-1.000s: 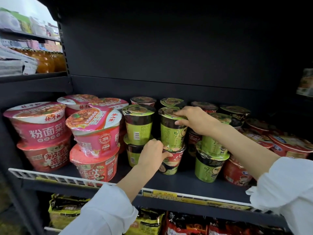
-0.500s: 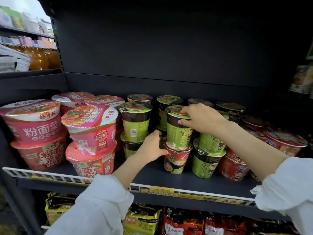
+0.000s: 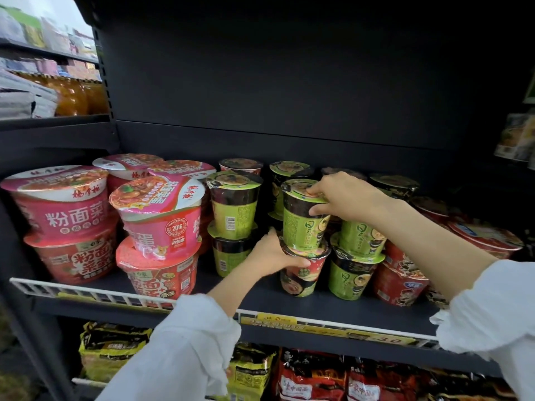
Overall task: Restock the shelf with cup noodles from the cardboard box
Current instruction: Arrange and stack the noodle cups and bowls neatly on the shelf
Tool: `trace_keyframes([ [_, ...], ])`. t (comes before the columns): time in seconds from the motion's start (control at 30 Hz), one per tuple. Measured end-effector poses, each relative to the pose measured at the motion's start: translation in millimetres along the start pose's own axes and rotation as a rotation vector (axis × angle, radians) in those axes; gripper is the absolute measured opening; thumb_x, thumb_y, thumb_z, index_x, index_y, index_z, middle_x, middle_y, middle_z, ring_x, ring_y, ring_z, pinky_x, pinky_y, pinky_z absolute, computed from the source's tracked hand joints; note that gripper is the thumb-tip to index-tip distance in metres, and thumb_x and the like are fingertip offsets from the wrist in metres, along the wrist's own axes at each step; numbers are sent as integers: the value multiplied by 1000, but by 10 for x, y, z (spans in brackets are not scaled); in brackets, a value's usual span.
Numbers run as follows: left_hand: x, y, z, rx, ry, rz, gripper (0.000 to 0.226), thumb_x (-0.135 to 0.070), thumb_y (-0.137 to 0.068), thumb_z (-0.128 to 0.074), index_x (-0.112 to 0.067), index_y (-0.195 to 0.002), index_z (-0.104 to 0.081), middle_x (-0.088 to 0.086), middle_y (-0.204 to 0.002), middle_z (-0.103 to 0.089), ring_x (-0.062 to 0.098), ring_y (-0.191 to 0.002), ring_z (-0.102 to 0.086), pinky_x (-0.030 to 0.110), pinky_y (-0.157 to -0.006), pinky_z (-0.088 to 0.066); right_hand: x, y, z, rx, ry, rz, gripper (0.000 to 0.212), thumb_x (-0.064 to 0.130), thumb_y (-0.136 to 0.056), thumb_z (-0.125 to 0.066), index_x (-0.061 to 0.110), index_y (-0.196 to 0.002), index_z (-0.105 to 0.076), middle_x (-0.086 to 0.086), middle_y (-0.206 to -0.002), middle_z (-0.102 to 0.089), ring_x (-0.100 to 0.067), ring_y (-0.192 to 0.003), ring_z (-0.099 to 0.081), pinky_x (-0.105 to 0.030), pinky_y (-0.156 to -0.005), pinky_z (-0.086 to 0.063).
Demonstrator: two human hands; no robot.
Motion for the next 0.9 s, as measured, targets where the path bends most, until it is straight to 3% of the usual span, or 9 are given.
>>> trace_keyframes([
  [0.1, 20, -5, 19, 102, 121, 15, 83, -27, -64, -86, -18, -136, -45, 1, -133, -56, 20, -125, -51, 35, -104, -41, 6, 9, 17, 34, 38, 4, 51, 34, -85, -66, 21, -133, -54, -11, -119, -61, -30, -114, -56, -40, -90, -50],
  [0.2, 13, 89, 1, -53, 110, 30, 87, -30, -61, -87, -13, -134, -45, 1, -128, -59, 18, -120, -54, 24, -93, -41, 20, 10, 44, 30, 78, -13, 43, 40, -84, -65, 17, -120, -62, -11, -114, -62, -31, -112, -57, -41, -87, -51],
  [0.33, 21, 199, -172, -258, 155, 35, 95, -37, -53, -88, -9, -131, -42, 6, -125, -52, 22, -122, -47, 33, -99, -42, 87, 16, 70, -42, 188, -34, 51, 53, -83, -60, 13, -115, -62, -10, -112, -58, -31, -106, -59, -37, -77, -48],
  [0.43, 29, 187, -246, -164, 52, 49, 110, -37, -60, -85, -11, -145, -22, 8, -137, -36, 25, -132, -30, 39, -110, -30, 103, 17, 89, -55, 223, -45, 56, 55, -83, -58, 15, -121, -59, -10, -115, -56, -30, -108, -58, -36, -75, -46],
  [0.5, 56, 164, -221, -52, 89, 23, 113, -33, -63, -85, -15, -149, -14, 4, -144, -32, 22, -137, -28, 39, -113, -28, 92, 10, 70, -27, 222, -40, 55, 52, -84, -60, 14, -124, -57, -10, -116, -55, -30, -109, -55, -35, -74, -44],
  [0.6, 73, 181, -144, 13, 218, 2, 99, -22, -69, -82, -16, -148, -22, -1, -142, -44, 17, -133, -41, 33, -109, -34, 67, 0, 31, 8, 199, -37, 52, 46, -85, -61, 12, -124, -55, -11, -117, -58, -30, -116, -51, -39, -83, -47],
  [0.9, 18, 315, -85, -207, 226, -55, 80, -17, -69, -82, -10, -137, -40, 4, -128, -57, 10, -114, -52, 18, -91, -38, 100, 2, 31, 3, 255, -55, 49, 47, -87, -59, 14, -123, -56, -15, -125, -57, -31, -121, -50, -40, -83, -48],
])
Point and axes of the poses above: each hand's wrist, its own y-axis away from the middle knuckle, its own z-axis out of the back of the hand, x = y × z, the point moved 7 cm from there along -y, towards the middle knuckle
